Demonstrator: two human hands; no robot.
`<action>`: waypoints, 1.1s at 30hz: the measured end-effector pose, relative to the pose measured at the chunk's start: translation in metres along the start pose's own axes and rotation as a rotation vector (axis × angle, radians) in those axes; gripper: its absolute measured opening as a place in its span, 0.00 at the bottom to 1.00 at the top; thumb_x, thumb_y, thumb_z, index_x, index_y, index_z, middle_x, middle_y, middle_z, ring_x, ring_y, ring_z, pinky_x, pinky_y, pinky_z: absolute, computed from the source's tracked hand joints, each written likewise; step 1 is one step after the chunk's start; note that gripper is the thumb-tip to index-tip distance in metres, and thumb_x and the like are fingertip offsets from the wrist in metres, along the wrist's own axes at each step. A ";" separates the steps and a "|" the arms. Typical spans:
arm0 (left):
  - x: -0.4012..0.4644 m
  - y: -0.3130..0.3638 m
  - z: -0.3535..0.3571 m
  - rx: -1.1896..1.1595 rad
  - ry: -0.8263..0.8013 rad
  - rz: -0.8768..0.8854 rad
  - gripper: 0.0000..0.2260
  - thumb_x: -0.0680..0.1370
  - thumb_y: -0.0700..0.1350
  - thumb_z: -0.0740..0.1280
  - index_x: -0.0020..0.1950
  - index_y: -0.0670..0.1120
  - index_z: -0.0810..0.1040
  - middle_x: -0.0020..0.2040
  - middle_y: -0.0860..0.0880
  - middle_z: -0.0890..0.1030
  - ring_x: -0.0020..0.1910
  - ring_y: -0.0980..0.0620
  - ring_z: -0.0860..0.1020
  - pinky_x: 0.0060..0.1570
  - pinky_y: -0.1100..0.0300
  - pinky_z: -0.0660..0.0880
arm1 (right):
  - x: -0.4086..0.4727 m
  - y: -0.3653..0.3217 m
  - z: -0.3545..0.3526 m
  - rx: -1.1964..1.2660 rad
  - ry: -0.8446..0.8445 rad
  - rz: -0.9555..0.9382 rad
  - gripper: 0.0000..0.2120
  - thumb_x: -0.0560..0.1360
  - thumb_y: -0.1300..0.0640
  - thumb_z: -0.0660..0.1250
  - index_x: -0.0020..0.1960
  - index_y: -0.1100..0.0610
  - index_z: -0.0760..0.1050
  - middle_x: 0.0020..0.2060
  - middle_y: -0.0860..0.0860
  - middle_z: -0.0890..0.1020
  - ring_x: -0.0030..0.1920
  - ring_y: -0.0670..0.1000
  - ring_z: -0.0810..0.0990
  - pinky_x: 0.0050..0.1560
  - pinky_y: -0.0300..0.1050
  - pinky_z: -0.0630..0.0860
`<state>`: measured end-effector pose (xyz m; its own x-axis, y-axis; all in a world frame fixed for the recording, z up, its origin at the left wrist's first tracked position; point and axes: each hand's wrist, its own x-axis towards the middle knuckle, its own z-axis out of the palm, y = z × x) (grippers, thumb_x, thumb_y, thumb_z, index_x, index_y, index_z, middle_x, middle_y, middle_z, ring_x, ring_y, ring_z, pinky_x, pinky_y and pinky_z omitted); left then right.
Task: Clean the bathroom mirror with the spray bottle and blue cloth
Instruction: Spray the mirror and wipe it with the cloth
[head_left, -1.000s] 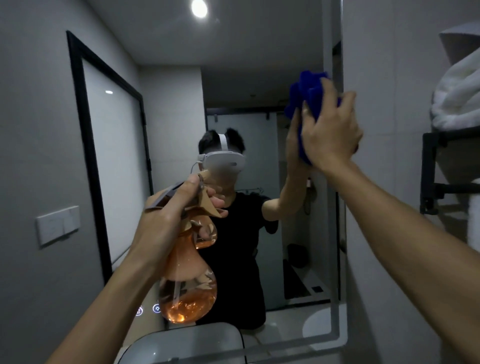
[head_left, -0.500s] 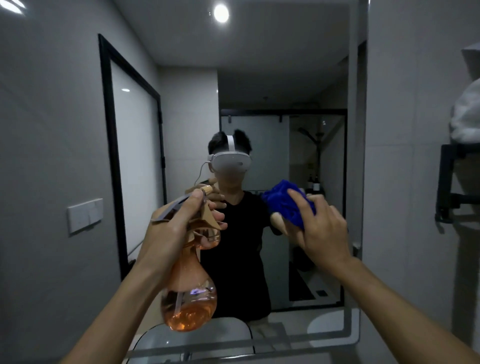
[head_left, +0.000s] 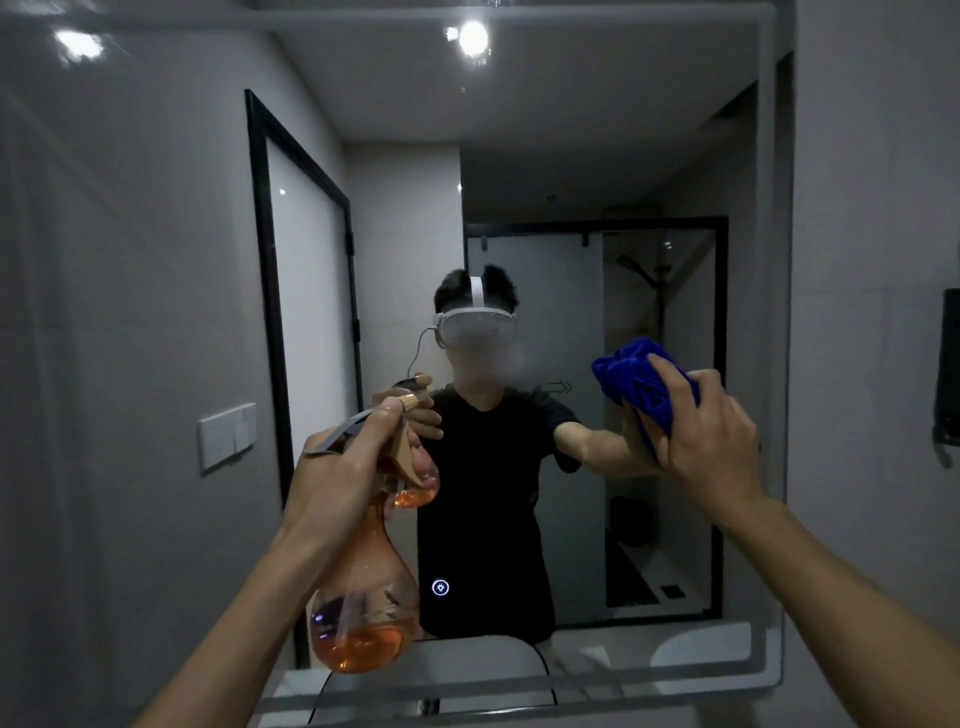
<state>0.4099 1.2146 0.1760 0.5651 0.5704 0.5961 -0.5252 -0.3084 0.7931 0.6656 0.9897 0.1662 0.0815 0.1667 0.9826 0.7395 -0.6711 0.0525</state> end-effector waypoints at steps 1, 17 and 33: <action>0.000 0.000 0.000 0.011 0.004 0.020 0.12 0.78 0.56 0.68 0.45 0.51 0.88 0.41 0.47 0.88 0.39 0.55 0.85 0.30 0.67 0.77 | 0.000 0.000 0.001 -0.003 -0.007 0.004 0.30 0.81 0.41 0.49 0.69 0.62 0.71 0.47 0.64 0.75 0.36 0.62 0.75 0.32 0.50 0.72; 0.007 0.024 -0.029 -0.015 -0.063 0.054 0.21 0.72 0.64 0.69 0.47 0.48 0.87 0.46 0.41 0.87 0.45 0.43 0.87 0.28 0.57 0.80 | 0.126 -0.105 0.013 0.112 0.188 0.422 0.26 0.78 0.46 0.62 0.73 0.53 0.64 0.58 0.59 0.72 0.49 0.60 0.77 0.48 0.55 0.75; 0.000 0.024 -0.036 -0.106 0.008 -0.010 0.18 0.73 0.60 0.69 0.46 0.47 0.88 0.45 0.40 0.87 0.44 0.41 0.87 0.27 0.59 0.79 | 0.062 -0.043 0.006 0.002 0.083 0.204 0.25 0.78 0.49 0.64 0.72 0.56 0.66 0.52 0.62 0.74 0.42 0.62 0.77 0.39 0.54 0.75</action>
<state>0.3739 1.2344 0.1906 0.5662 0.5790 0.5867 -0.5842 -0.2203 0.7811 0.6429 1.0329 0.2241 0.1745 -0.0331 0.9841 0.7147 -0.6832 -0.1497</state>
